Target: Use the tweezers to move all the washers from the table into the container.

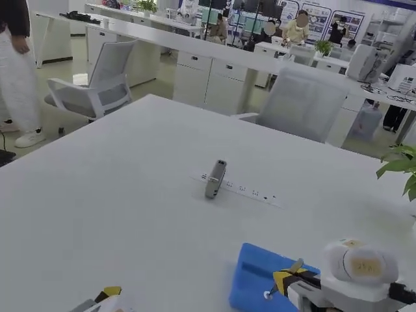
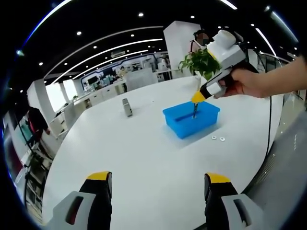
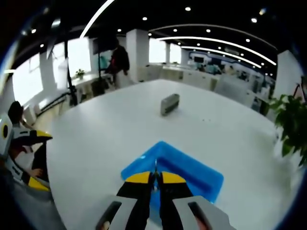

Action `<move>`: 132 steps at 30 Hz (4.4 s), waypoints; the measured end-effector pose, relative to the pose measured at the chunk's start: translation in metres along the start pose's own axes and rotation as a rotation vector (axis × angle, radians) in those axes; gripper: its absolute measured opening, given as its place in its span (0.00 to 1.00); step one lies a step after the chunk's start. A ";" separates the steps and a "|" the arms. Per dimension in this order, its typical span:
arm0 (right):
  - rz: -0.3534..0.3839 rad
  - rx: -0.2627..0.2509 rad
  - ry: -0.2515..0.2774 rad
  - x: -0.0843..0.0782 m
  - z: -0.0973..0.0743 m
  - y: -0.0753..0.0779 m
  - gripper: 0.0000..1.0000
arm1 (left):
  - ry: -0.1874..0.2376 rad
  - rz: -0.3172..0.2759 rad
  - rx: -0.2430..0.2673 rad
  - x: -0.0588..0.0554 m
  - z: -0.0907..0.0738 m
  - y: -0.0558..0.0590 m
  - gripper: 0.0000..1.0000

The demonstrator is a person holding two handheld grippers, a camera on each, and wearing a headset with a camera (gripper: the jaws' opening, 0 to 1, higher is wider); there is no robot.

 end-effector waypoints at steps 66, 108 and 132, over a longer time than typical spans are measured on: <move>0.107 0.030 0.115 0.013 -0.063 -0.009 0.03 | 0.006 0.021 -0.001 0.001 -0.001 0.002 0.80; 0.230 -0.038 -0.002 -0.079 -0.025 -0.016 0.03 | -0.017 0.029 -0.005 -0.002 0.002 0.002 0.80; 0.085 -0.006 -0.138 -0.084 -0.031 -0.019 0.02 | -0.012 0.021 -0.002 -0.002 0.001 0.001 0.79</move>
Point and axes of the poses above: the centre of the closed fingertips' face, and the gripper's own axes: z roughly forward along the fingers, y roughly to its right, x roughly out of its top, the point moved 5 cm from there along -z, roughly backward along the fingers, and after that the axes turned 1 degree about z, right-handed, at the moved point
